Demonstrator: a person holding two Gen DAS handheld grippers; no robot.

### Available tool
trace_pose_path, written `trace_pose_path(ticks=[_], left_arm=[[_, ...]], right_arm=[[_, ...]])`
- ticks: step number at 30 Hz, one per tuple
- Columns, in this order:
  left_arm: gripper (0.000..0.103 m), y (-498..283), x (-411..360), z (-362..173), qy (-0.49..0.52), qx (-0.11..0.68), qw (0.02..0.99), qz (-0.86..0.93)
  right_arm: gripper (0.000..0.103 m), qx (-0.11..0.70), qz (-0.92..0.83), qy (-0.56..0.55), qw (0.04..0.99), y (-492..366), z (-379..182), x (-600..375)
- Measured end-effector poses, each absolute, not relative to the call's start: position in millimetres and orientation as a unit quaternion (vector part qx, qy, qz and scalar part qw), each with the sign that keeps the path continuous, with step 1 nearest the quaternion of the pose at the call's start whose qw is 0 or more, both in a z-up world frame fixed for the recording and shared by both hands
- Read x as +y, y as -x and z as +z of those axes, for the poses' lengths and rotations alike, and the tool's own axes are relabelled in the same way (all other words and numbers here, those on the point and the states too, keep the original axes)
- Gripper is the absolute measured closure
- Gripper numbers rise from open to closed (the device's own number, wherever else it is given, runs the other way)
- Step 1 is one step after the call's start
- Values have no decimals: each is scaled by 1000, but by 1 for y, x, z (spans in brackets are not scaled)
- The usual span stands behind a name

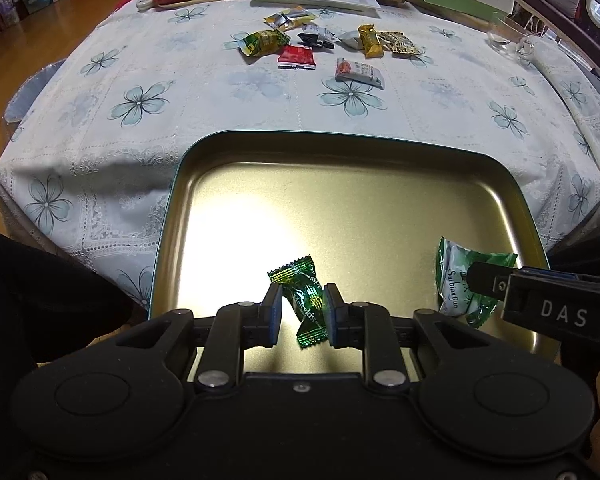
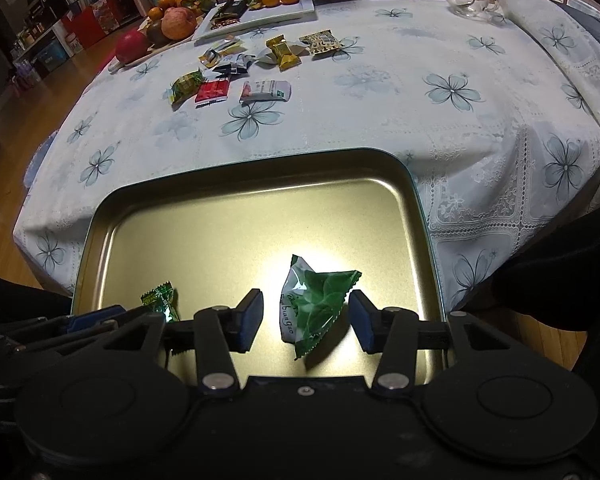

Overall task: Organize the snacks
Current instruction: 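Withdraw both open tools from the dropped snacks in the tray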

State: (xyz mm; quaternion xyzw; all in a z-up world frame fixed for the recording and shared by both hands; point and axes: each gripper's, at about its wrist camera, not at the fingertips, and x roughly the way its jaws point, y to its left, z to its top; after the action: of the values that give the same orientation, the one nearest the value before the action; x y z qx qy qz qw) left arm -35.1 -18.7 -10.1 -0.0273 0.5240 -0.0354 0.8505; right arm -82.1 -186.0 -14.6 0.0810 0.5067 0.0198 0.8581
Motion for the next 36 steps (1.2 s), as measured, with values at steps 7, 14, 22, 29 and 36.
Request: trace_pose_path(ticks=[7,14,22,29,36], left_arm=[[71,35,-18,-11,26,527,849,-34],[71,35,-19,-12,24,528,848,-33],[71,35,-18,-15,19,532,846,-28],[71,34,-18,-16,10,540,842,-9],[70,31,-14,-13,7,540,841,20]], right_arm=[[53,508,21,-79,858,83,-14,-186],[53,508,24,-77,858,83,-14,-186],[53,511,23,-80,856,82,-15,-186],[50,517,22,-89,851,79,-14,-190],[44,526,20,-78,847,74,-7,-189]])
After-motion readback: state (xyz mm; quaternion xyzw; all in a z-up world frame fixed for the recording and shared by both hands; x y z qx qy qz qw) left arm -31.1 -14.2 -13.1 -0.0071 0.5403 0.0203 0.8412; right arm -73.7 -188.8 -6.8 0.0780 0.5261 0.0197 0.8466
